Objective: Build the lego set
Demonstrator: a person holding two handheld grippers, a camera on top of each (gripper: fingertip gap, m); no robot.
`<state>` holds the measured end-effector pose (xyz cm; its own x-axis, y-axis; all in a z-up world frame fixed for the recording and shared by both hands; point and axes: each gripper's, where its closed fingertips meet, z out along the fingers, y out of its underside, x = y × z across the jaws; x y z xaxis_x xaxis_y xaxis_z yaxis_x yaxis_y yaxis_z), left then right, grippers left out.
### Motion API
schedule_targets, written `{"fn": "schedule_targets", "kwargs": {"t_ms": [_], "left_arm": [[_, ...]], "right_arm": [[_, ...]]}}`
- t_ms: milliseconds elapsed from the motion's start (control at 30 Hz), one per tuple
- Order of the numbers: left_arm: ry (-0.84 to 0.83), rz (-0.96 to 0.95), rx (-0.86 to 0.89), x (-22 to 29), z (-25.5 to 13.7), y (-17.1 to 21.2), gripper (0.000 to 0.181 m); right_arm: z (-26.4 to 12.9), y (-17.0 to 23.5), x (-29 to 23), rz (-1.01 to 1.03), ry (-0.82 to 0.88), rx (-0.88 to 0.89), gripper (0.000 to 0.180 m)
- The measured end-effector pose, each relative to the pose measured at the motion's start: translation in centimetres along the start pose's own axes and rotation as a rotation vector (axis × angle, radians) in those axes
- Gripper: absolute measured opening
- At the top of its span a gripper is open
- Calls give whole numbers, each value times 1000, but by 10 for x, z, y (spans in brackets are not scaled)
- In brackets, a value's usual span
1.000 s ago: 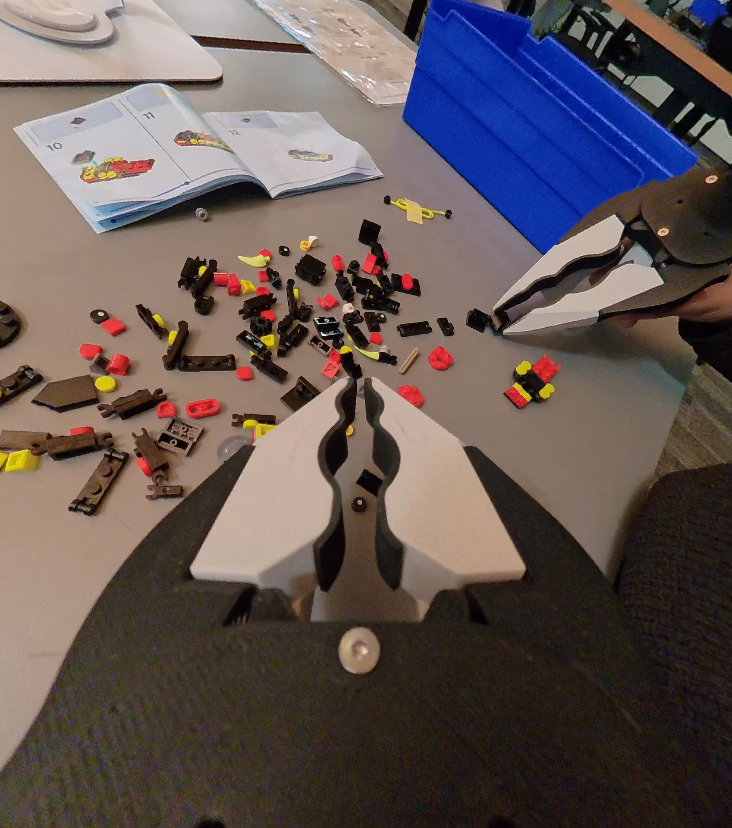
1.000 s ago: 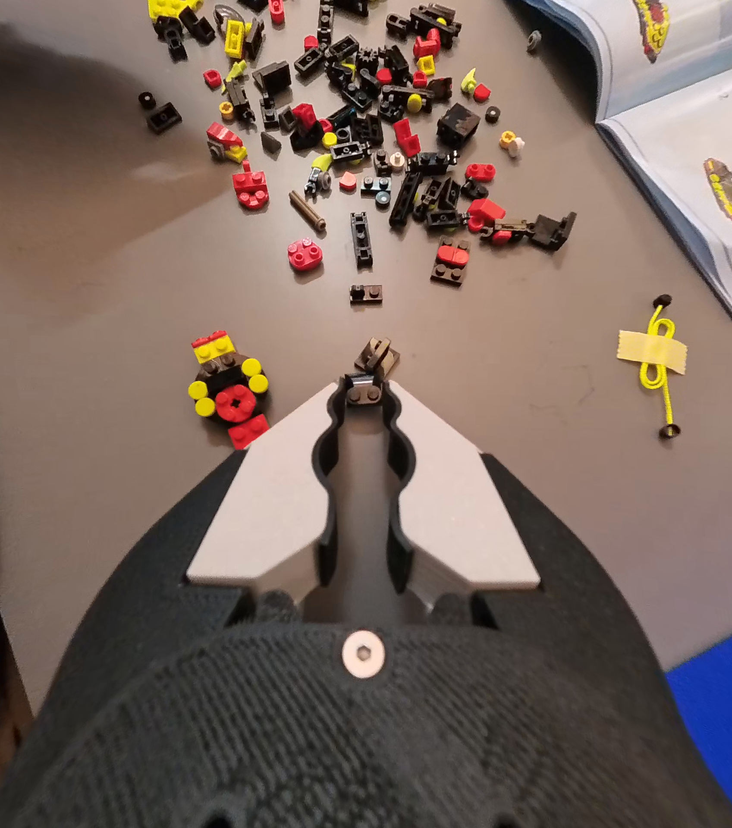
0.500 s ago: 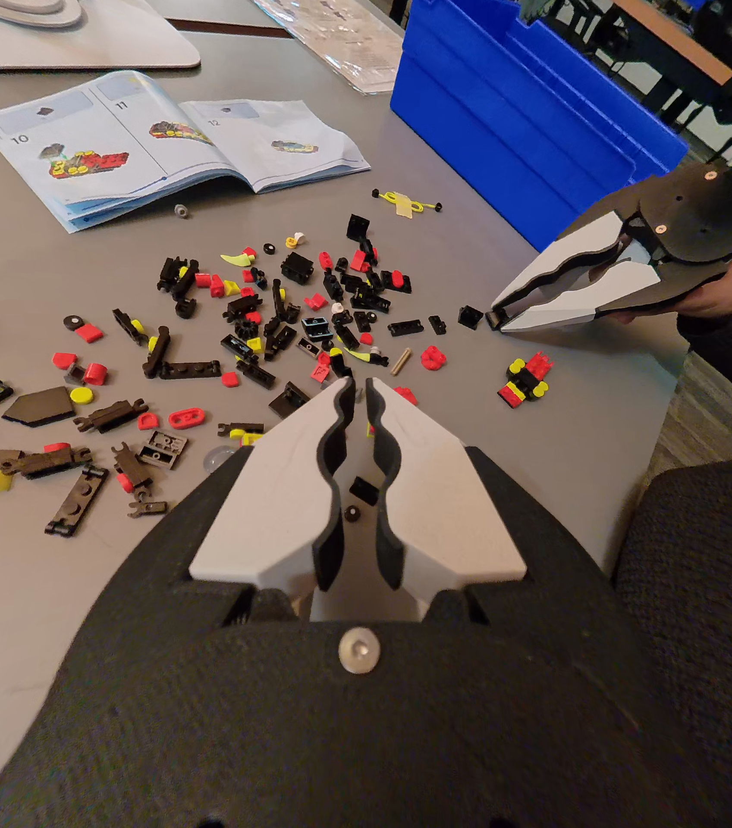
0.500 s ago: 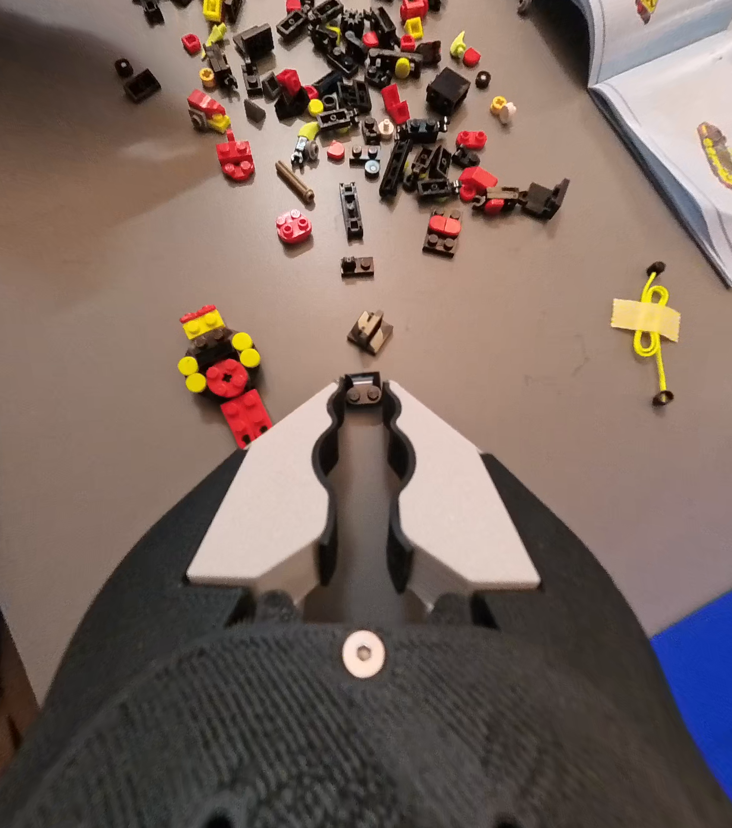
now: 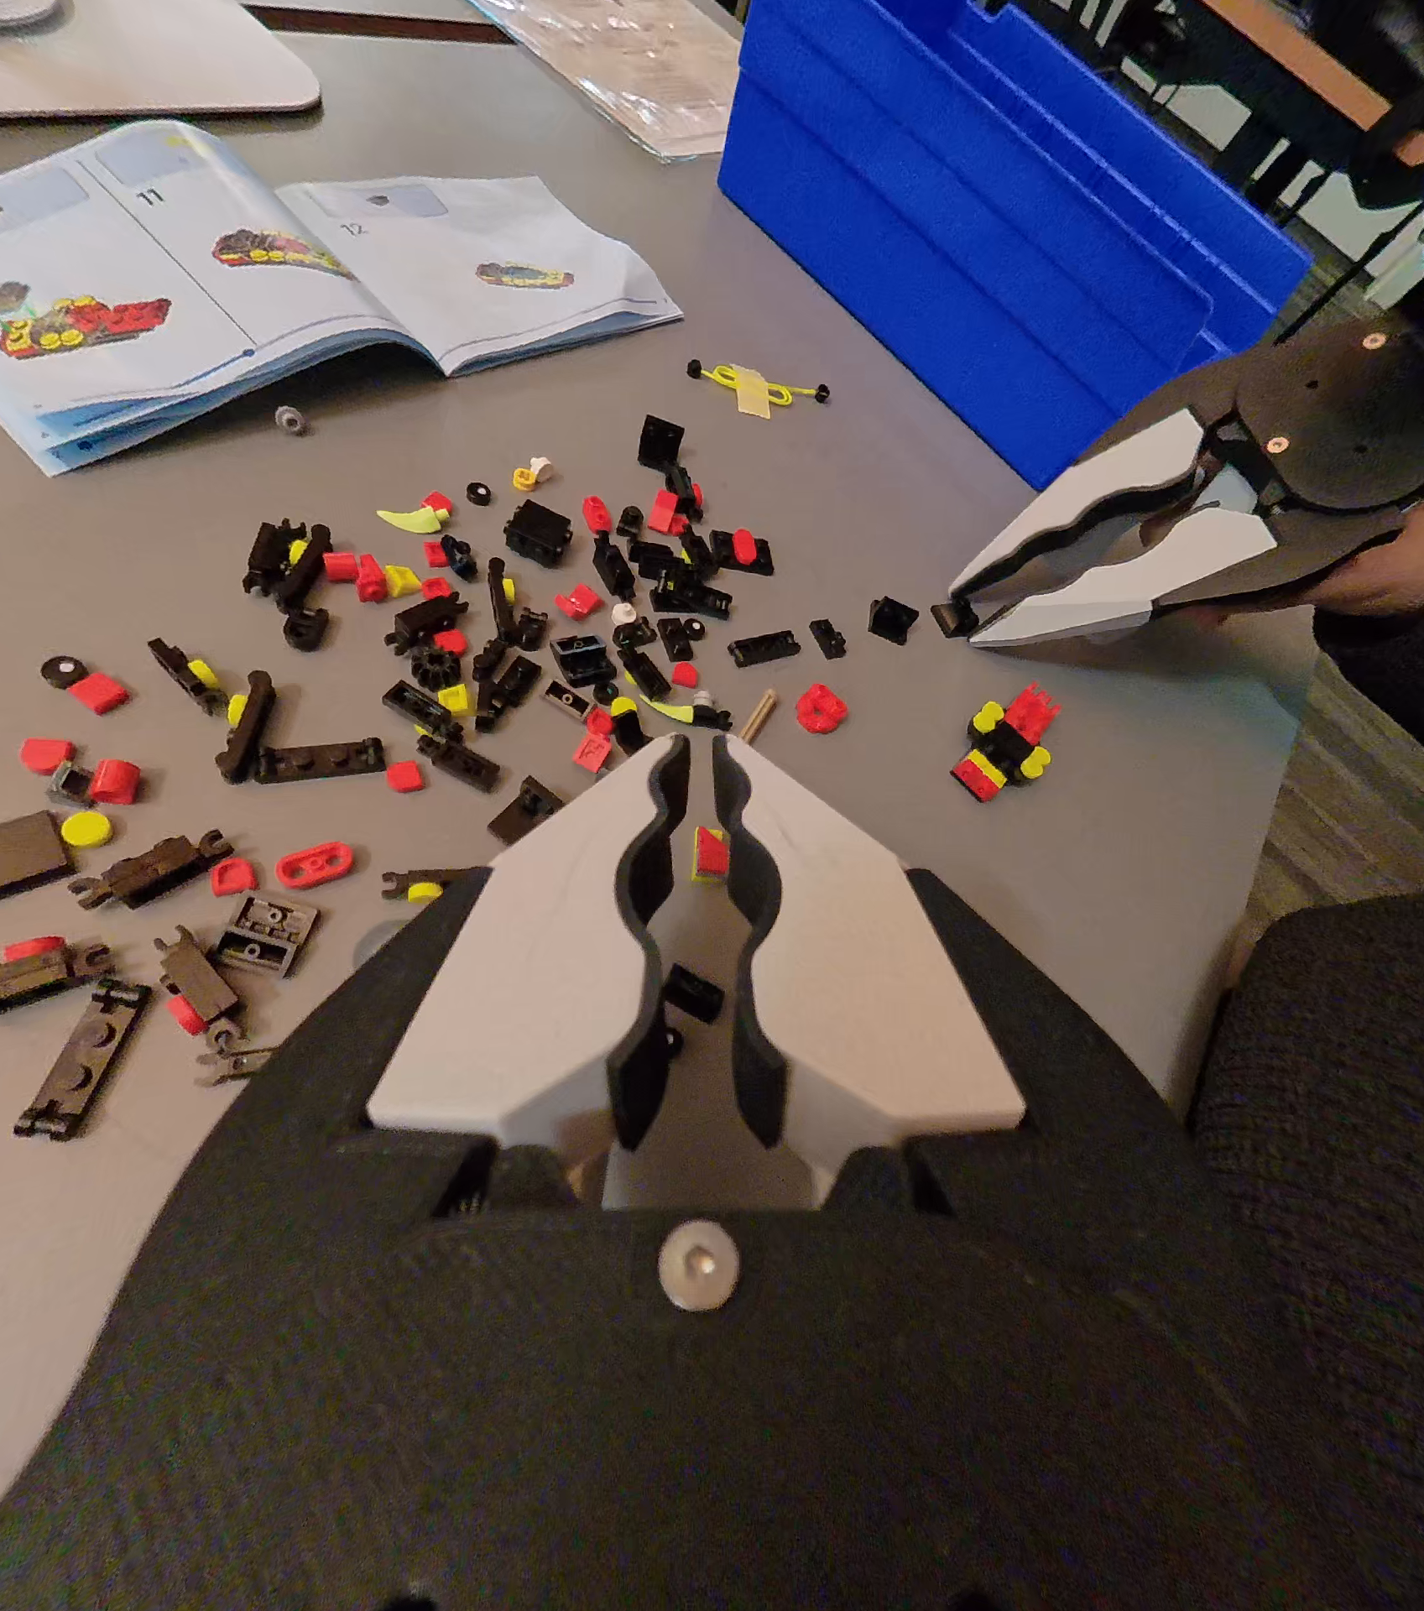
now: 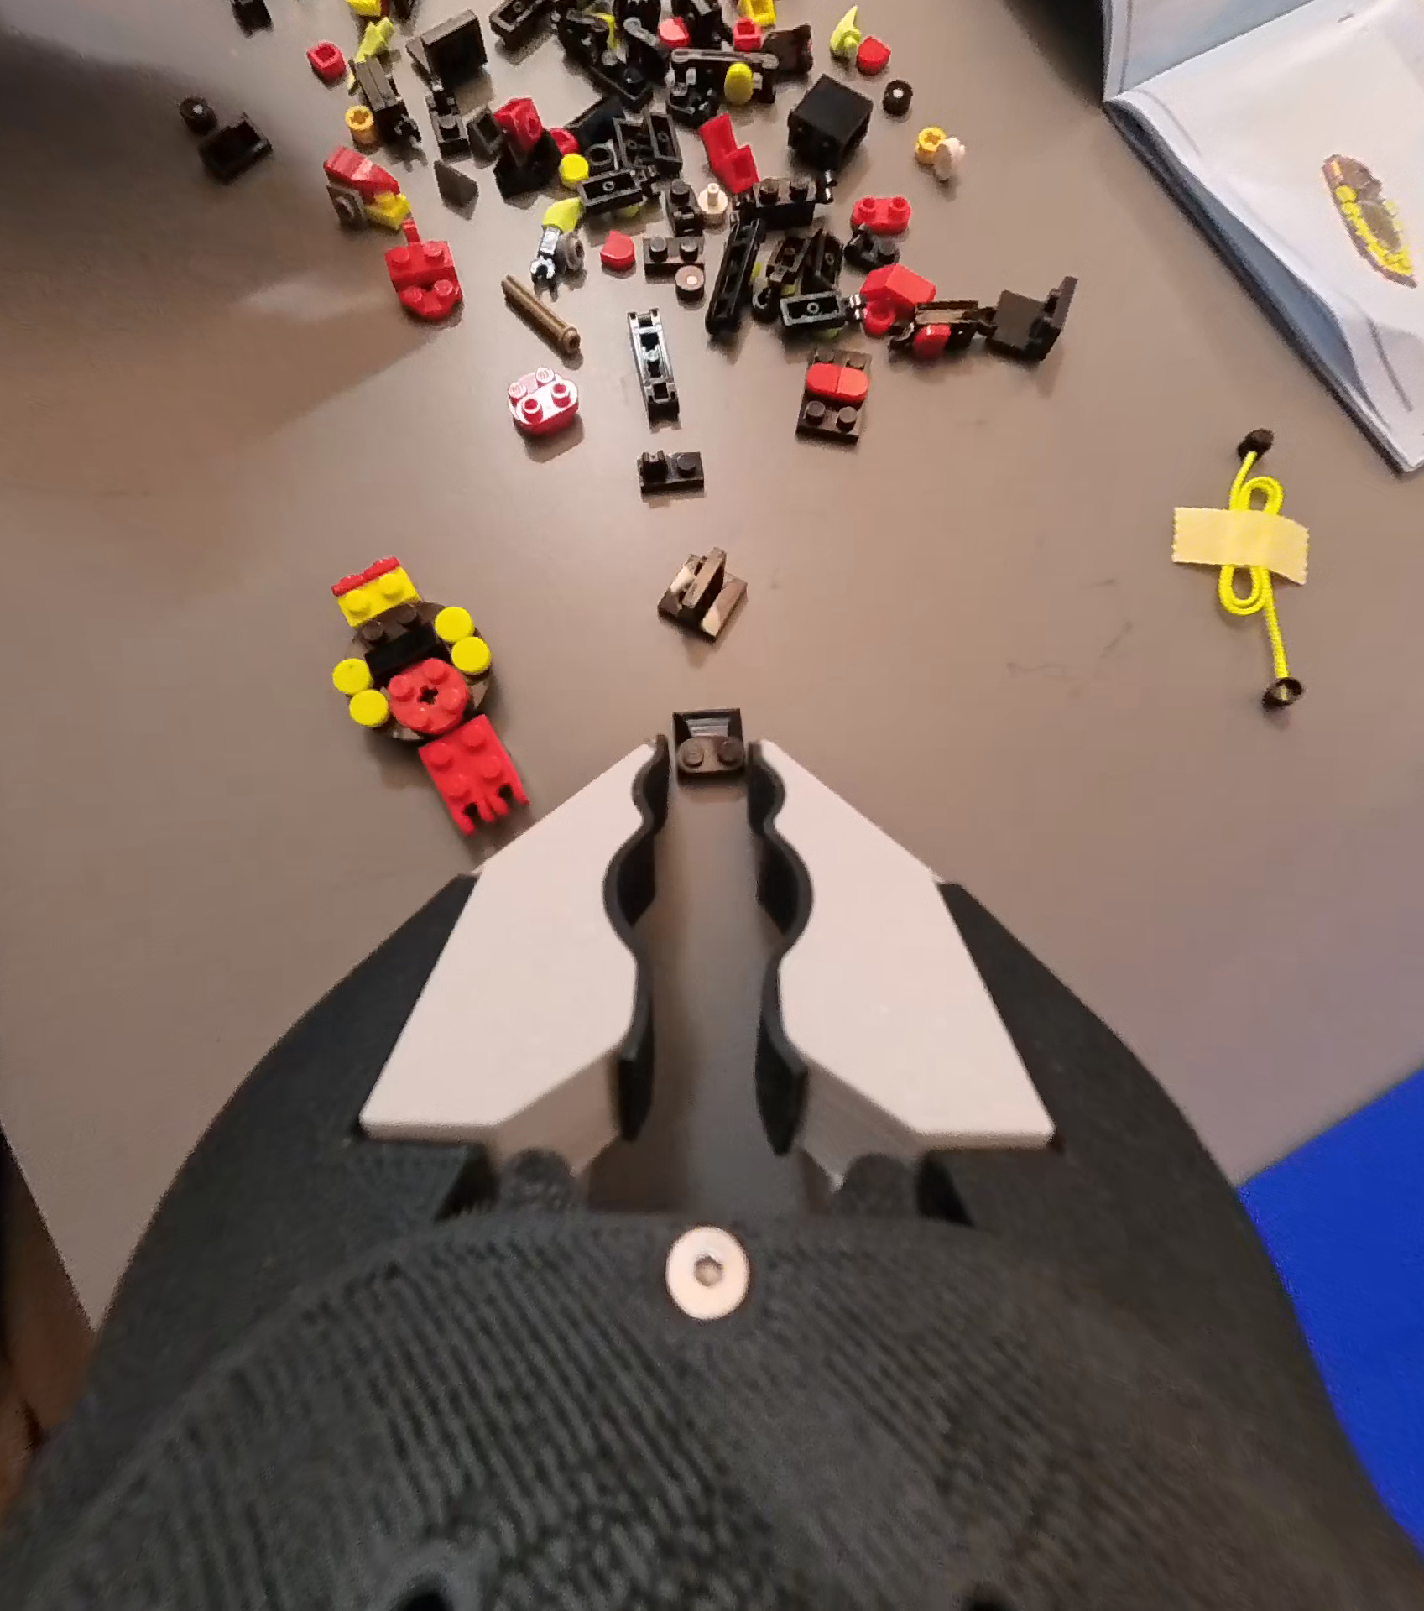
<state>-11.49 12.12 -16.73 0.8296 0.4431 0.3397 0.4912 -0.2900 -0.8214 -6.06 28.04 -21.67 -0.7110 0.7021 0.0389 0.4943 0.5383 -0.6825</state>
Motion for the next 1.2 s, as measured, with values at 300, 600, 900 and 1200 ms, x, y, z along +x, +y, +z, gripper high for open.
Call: {"fn": "schedule_targets", "kwargs": {"t_ms": [300, 600, 900, 1200], "left_arm": [[87, -41, -39, 16, 5, 4, 0], [358, -9, -254, 103, 33, 43, 5], [219, 175, -265, 91, 51, 50, 11], [221, 221, -268, 96, 51, 54, 14]], "right_arm": [[-12, -26, -9, -22, -22, 134, 14], [-13, -45, -64, -236, -191, 183, 13], [5, -32, -76, -337, -249, 54, 14], [7, -28, -73, -358, -229, 22, 14]]}}
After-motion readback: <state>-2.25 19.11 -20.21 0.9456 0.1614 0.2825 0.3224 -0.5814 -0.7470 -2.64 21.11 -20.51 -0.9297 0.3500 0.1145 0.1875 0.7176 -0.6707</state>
